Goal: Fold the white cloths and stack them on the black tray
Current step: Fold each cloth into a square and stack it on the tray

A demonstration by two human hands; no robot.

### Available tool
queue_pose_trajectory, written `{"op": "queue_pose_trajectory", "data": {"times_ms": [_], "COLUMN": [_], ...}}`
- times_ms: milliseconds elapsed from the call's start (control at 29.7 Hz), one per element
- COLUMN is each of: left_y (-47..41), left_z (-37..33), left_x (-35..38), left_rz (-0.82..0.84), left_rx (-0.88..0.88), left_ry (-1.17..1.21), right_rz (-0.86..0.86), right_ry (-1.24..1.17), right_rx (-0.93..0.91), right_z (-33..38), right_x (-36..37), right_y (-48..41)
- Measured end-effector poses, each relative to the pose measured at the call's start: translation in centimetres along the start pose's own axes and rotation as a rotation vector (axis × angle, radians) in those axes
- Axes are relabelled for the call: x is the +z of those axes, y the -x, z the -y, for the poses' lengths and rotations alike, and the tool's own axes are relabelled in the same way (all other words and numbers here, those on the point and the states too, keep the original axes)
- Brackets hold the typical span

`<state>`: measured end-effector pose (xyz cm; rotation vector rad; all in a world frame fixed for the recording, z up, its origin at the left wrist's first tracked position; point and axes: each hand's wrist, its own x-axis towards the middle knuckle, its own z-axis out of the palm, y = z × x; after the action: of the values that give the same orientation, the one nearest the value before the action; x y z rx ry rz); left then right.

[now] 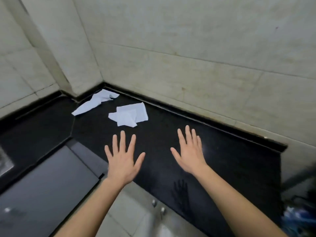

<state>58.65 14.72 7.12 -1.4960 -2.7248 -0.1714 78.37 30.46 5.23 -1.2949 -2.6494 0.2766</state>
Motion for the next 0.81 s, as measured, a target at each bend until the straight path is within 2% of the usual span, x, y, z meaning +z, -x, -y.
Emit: {"op": "queue_pose_trajectory", "data": {"times_ms": [168, 269, 505, 807], "left_y": [-0.8, -2.2, -6.5, -19.6], "left_z": [11.7, 16.0, 20.6, 24.0], "left_x": [-0.3, -0.1, 2.2, 2.6], "left_rz": [0.051, 0.051, 0.105, 0.135], "left_rx": [-0.076, -0.099, -0.138, -0.065], "left_ry": [0.012, 0.019, 0.083, 0.016], "right_rz": [0.096, 0.120, 0.193, 0.136], "right_ry": [-0.007, -0.022, -0.001, -0.019], "right_rx": [-0.077, -0.104, -0.115, -0.075], "right_z": [11.6, 15.8, 18.7, 19.5], "right_x": [3.9, 5.2, 8.8, 9.8], "right_y": [-3.6, -5.5, -9.9, -23.3]}}
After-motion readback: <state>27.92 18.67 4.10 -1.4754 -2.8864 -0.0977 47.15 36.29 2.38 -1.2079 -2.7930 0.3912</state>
